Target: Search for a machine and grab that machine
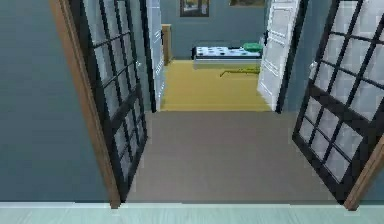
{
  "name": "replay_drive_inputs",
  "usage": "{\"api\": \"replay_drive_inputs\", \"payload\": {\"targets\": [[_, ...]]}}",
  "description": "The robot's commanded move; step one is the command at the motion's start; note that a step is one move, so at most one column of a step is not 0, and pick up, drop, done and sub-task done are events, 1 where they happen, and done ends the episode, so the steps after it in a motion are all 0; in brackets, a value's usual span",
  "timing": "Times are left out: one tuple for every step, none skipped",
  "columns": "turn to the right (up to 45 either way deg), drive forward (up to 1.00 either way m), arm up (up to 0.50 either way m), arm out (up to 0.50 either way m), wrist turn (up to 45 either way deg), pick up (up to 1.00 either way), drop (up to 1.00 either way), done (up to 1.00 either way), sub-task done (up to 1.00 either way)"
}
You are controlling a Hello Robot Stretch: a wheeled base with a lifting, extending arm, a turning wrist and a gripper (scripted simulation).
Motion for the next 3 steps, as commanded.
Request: {"api": "replay_drive_inputs", "payload": {"targets": [[0.0, 1.00, 0.00, 0.00, 0.0, 0.00, 0.00, 0.00, 0.00], [0.0, 1.00, 0.00, 0.00, 0.0, 0.00, 0.00, 0.00, 0.00], [-3.0, 0.00, 0.00, 0.00, 0.0, 0.00, 0.00, 0.00, 0.00]]}}
